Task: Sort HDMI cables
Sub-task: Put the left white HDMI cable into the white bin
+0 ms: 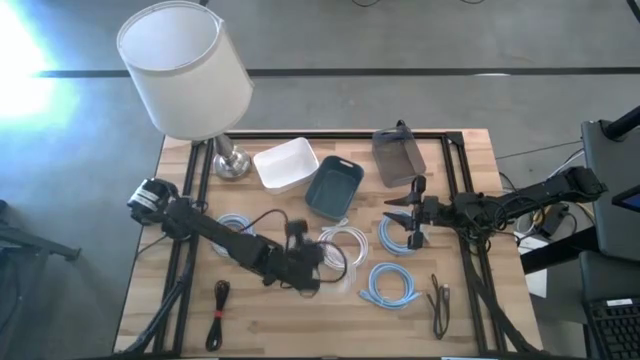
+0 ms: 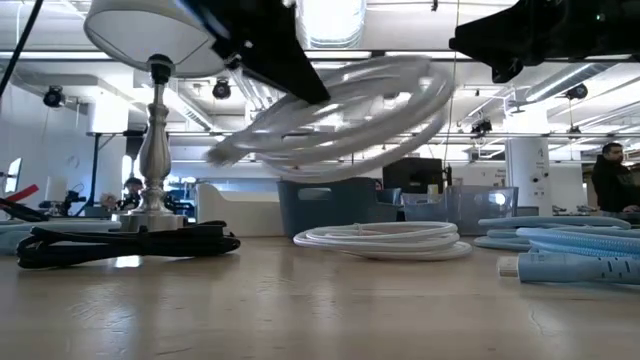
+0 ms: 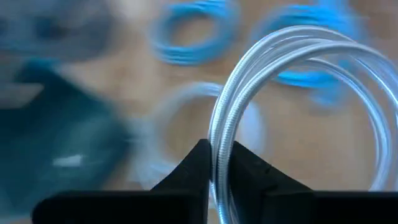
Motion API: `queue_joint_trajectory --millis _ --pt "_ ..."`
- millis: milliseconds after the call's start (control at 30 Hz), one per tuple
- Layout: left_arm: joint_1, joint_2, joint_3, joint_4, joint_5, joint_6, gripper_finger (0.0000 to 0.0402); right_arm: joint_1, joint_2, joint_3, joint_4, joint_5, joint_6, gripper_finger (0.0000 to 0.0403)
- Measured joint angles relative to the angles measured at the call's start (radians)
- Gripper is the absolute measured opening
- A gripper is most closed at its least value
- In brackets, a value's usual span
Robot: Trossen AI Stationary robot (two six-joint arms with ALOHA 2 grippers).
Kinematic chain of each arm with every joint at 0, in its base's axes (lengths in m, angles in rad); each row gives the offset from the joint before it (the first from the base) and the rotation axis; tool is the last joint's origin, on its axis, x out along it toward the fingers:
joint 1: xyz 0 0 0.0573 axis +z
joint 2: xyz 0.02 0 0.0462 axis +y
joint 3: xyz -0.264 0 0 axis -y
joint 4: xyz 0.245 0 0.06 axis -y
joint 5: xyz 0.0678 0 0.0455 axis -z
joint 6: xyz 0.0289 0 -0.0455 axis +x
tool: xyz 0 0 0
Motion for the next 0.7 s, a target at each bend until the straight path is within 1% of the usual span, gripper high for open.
queue_joint_trajectory --millis 100,167,233,267,333,500,533,633,700 --pt "0.018 -0.005 0.077 -0.177 -0.230 -0.025 0.0039 0.000 0.000 0.000 0.000 0.000 0.028 0.0128" --pt "0.027 -0.008 0.123 -0.244 -0.378 -0.051 0.0041 0.000 0.000 -0.001 -0.001 0.000 0.049 0.0130" --pt "0.041 -0.011 0.154 -0.275 -0.500 -0.051 0.0042 0.000 0.000 -0.001 -0.003 0.000 0.060 0.0133" --pt "0.050 -0.011 0.164 -0.272 -0.537 -0.040 0.0042 0.000 0.000 -0.002 -0.004 0.000 0.061 0.0134" --pt "0.076 -0.011 0.173 -0.273 -0.573 -0.021 0.0042 0.000 0.000 -0.002 -0.004 0.000 0.062 0.0136" --pt "0.169 -0.010 0.148 -0.276 -0.605 -0.019 0.0041 0.000 0.000 -0.002 -0.006 0.000 0.064 0.0133" --pt "0.191 -0.008 0.137 -0.275 -0.635 -0.020 0.0041 0.000 0.000 -0.002 -0.006 0.000 0.064 0.0131" --pt "0.249 -0.006 0.096 -0.275 -0.767 -0.034 0.0041 0.000 0.000 -0.002 -0.006 0.000 0.064 0.0125" --pt "0.287 -0.006 0.071 -0.273 -0.796 -0.060 0.0040 0.000 0.000 -0.002 -0.006 0.000 0.064 0.0122"
